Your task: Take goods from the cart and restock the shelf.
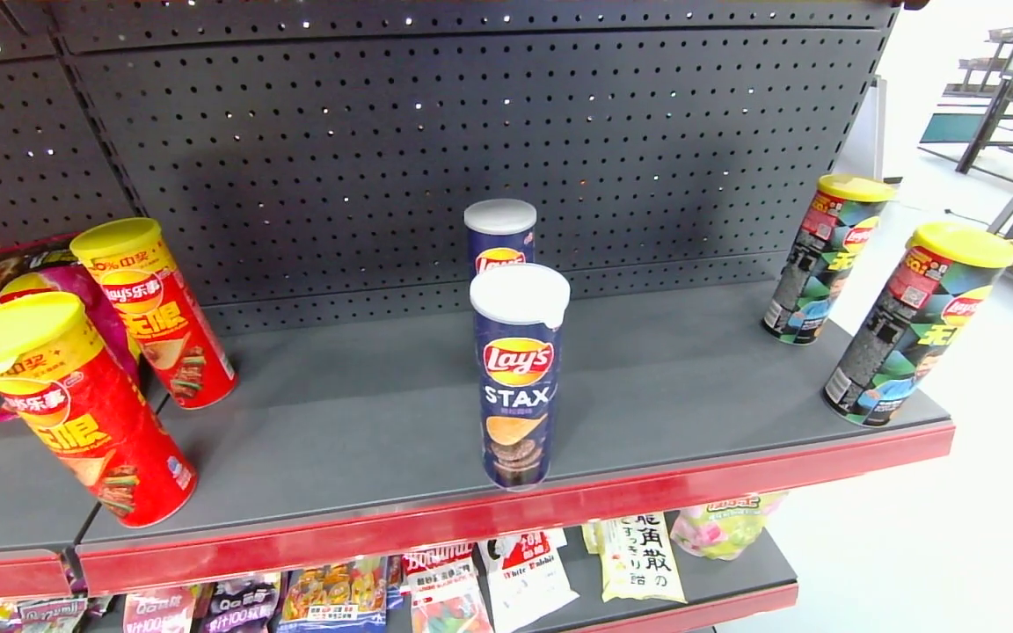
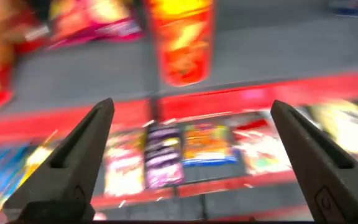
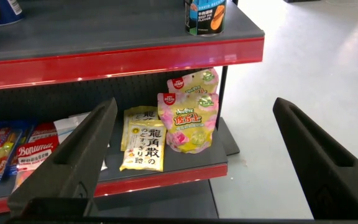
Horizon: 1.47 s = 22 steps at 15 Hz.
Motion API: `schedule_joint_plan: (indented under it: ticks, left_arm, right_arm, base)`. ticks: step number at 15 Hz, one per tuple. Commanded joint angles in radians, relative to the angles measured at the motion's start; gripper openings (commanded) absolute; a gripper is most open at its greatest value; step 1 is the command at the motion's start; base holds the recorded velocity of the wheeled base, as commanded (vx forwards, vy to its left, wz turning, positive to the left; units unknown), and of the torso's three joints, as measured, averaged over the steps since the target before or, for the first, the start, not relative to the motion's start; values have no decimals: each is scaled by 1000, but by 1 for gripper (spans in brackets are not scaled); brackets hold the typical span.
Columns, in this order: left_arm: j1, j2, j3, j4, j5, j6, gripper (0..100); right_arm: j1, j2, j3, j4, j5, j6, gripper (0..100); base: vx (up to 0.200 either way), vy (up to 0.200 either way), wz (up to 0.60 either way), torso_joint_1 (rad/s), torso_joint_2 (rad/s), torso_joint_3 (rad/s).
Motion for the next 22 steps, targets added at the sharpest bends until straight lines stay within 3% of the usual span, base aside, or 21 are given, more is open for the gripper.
schedule_joint_plan:
  ticks: [1, 2, 3, 4, 5, 7, 9, 10, 12, 14, 15, 16, 17, 18, 22]
  left_arm:
    - [133, -120, 112, -16, -99, -13, 100]
    - [133, -117, 132, -94, -129, -43, 100]
    - [133, -117, 134, -106, -135, -50, 100]
    - [113, -115, 165, -145, -276, -60, 100]
    - [116, -118, 246, -189, -376, -66, 100]
    - [115, -108, 321, -307, -165, -56, 100]
    - [116, -117, 323, -315, -139, -65, 100]
    - [116, -117, 326, -326, -164, -71, 100]
    - [116, -117, 327, -329, -308, -65, 100]
    - [116, -117, 330, -330, -299, -40, 100]
    - [116, -117, 332, -338, -294, -57, 100]
    - [116, -117, 332, -339, -296, -105, 100]
    - [115, -115, 330, -341, -300, -126, 100]
    - [113, -117, 332, -339, -302, -89, 100]
    - [115, -117, 332, -341, -302, -65, 100]
  right_arm:
    - [0, 0, 0, 0, 1, 1, 100]
    - [0, 0, 0, 0, 1, 3, 100]
    - [0, 0, 0, 0, 1, 1, 100]
    - [0, 0, 0, 0, 2, 0, 100]
    - [0, 0, 0, 0, 2, 0, 100]
    - [0, 0, 0, 0, 4, -2, 100]
    - [0, 0, 0, 0, 19, 1, 100]
    - [0, 0, 0, 0, 19, 0, 100]
    - [0, 0, 0, 0, 21, -2, 100]
    - [0, 0, 0, 0, 19, 0, 100]
    - [0, 0, 0, 0, 19, 0, 100]
    - [0, 0, 0, 0, 21, 0, 100]
    - [0, 0, 0, 0, 21, -2, 100]
    - [0, 0, 0, 0, 21, 0, 100]
    - [0, 0, 0, 0, 21, 0, 100]
  base:
    - [0, 0, 0, 0, 0, 0]
    - [0, 0, 0, 0, 0, 0]
    - [0, 0, 0, 0, 0, 0]
    - [0, 0, 0, 0, 0, 0]
    - [0, 0, 0, 0, 0, 0]
    - [0, 0, 0, 0, 0, 0]
    - [0, 0, 0, 0, 0, 0]
    - [0, 0, 0, 0, 0, 0]
    - [0, 0, 0, 0, 0, 0]
    - [0, 0, 0, 0, 0, 0]
    - [0, 0, 0, 0, 0, 0]
    - [0, 0, 0, 0, 0, 0]
    - [0, 0, 0, 0, 0, 0]
    - [0, 0, 600, 7, 7, 2]
    - [0, 0, 600, 2, 5, -2]
